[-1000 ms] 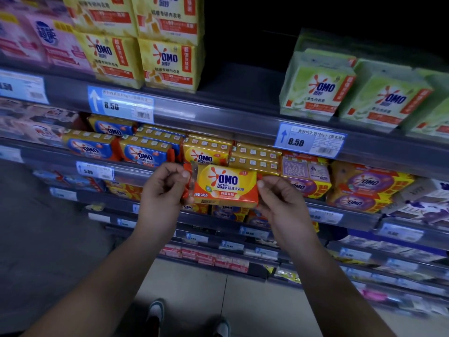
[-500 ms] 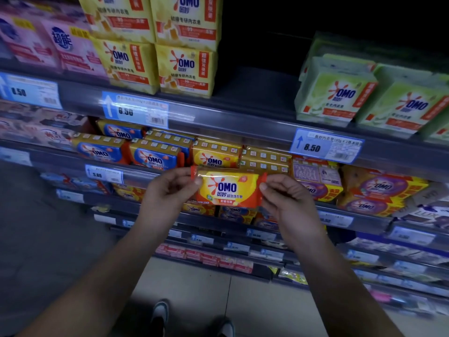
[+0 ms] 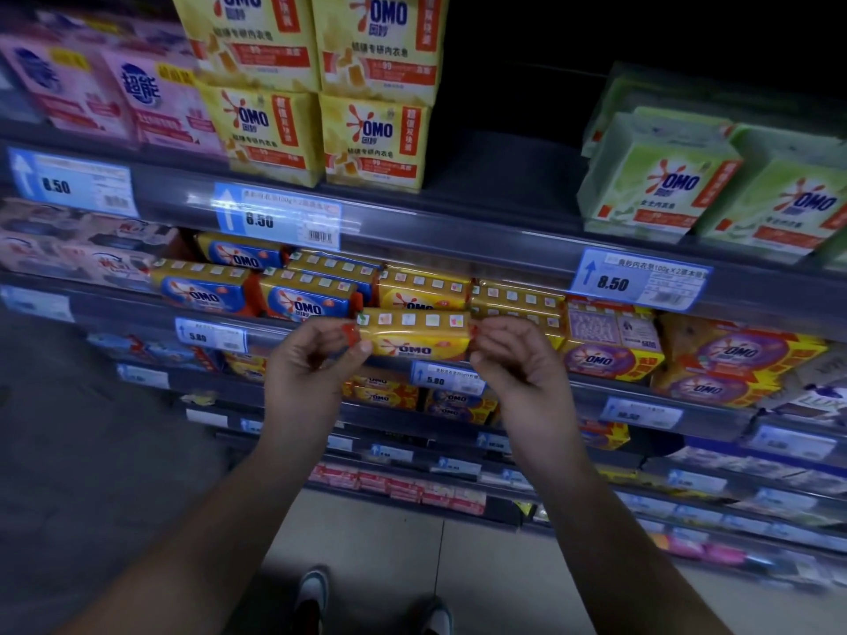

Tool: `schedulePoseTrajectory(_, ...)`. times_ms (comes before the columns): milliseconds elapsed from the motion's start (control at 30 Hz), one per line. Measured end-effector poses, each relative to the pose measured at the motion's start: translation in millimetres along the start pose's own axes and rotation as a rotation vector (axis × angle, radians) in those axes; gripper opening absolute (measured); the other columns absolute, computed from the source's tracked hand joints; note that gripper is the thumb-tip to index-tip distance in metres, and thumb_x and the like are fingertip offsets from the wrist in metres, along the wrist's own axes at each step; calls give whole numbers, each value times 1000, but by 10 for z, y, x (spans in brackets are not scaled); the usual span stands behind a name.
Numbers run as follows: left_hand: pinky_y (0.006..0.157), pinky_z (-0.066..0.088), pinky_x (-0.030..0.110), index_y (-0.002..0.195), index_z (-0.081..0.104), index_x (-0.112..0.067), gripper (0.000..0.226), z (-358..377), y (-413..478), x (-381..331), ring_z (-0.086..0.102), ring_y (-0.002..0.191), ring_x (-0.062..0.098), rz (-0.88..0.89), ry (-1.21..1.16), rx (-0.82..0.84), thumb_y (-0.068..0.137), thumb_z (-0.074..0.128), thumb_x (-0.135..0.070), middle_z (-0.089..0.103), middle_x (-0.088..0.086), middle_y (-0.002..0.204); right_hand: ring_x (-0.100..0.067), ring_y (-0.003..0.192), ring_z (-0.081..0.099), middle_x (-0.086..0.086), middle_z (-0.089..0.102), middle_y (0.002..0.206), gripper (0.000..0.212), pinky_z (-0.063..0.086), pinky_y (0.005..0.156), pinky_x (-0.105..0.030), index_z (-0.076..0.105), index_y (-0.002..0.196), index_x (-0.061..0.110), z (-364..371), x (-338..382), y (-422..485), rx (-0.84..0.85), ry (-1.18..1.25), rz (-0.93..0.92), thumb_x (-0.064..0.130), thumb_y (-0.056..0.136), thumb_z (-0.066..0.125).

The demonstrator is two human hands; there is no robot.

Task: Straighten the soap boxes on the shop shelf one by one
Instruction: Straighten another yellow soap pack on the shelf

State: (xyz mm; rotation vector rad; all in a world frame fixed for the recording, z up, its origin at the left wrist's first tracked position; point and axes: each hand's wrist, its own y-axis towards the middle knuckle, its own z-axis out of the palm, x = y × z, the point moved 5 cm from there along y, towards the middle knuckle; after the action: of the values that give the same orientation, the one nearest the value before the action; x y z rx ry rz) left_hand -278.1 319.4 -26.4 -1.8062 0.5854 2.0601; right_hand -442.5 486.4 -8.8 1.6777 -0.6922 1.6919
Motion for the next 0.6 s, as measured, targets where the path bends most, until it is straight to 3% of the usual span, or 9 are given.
schedulePoseTrajectory(100,84,58,38,98,72,-11,14,-35,101,47,68,88,21,-23,8,-90,87,75,-3,71,8,88,-1,123,60,14,71,119,39,47,107,-34,65,113,27,156,-39,-29,27,-43,17,-2,88,67)
schedulePoseTrajectory(200,87,59,35,94,73,-17,16,-22,237,63,68,87,16,-23,47,-155,86,77,-3,71,3,86,2,126,57,15,68,125,43,44,113,-37,64,117,27,226,-77,-16,15,-39,45,-5,89,65)
schedulePoseTrajectory(333,87,59,31,96,71,-16,16,61,304,84,69,88,13,54,190,-198,86,78,-6,72,1,88,-11,131,56,9,65,129,43,41,116,-43,61,116,24,277,-134,-2,0,-8,105,-10,90,60)
schedulePoseTrajectory(467,81,58,25,97,69,-23,21,46,260,122,69,89,4,135,368,-206,84,81,-11,72,-8,91,4,137,45,21,57,137,46,39,114,-25,57,124,34,301,-157,-93,58,-140,117,0,94,59)
schedulePoseTrajectory(600,79,57,28,98,71,-19,18,6,299,159,70,86,7,128,420,-195,85,81,-14,73,-9,89,0,136,48,9,58,141,49,43,107,-13,57,135,28,214,-196,-191,20,-182,101,-3,96,56)
